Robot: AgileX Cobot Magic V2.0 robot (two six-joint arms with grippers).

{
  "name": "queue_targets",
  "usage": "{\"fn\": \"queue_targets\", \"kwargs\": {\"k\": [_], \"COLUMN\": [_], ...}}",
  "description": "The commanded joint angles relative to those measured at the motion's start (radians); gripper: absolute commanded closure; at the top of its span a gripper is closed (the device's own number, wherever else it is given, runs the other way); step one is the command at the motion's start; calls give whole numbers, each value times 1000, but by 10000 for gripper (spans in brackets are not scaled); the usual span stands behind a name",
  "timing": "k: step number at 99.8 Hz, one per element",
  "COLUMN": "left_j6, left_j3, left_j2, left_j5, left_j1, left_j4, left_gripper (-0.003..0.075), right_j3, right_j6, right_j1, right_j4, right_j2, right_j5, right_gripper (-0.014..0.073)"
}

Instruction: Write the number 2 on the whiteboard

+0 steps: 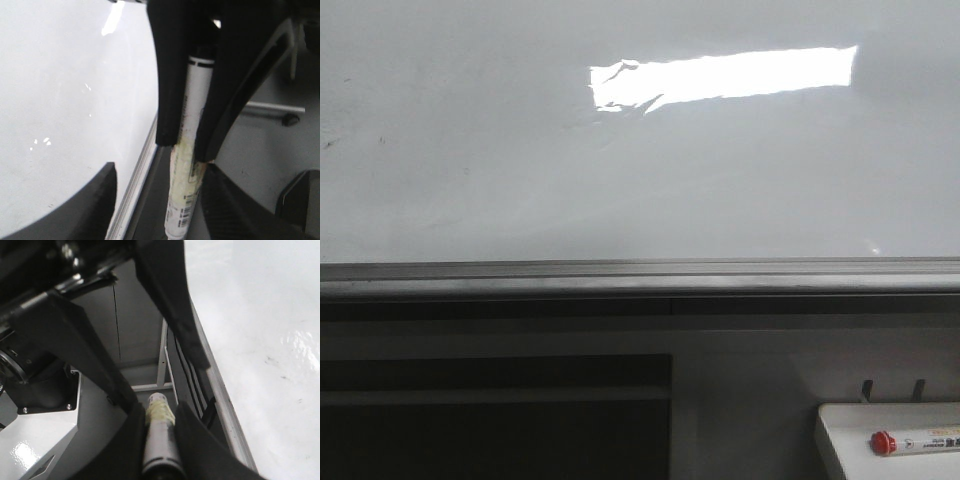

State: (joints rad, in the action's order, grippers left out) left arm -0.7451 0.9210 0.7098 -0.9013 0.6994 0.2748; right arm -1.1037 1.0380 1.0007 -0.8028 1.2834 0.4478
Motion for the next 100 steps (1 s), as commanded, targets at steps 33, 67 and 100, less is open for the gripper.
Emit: {"fn": "queue_targets", "kwargs": {"k": [33, 67, 100], "left_j6": [517, 829, 831], "left_j3": [-22, -244, -294], "left_j2": [-409, -743, -725], "left_j5": [58, 102, 140], "left_j1": [8, 6, 6], "left_j4": [-164, -394, -345], "left_gripper": [525, 741, 741], "right_j3": [51, 81, 81], "right_j6": [-2, 8, 8], "right_j1": [-52, -88, -143], "right_j4": [72, 75, 75], "right_j2": [-56, 27, 85], "right_j5": [-385, -577, -570], "right_gripper": [663, 664, 664]}}
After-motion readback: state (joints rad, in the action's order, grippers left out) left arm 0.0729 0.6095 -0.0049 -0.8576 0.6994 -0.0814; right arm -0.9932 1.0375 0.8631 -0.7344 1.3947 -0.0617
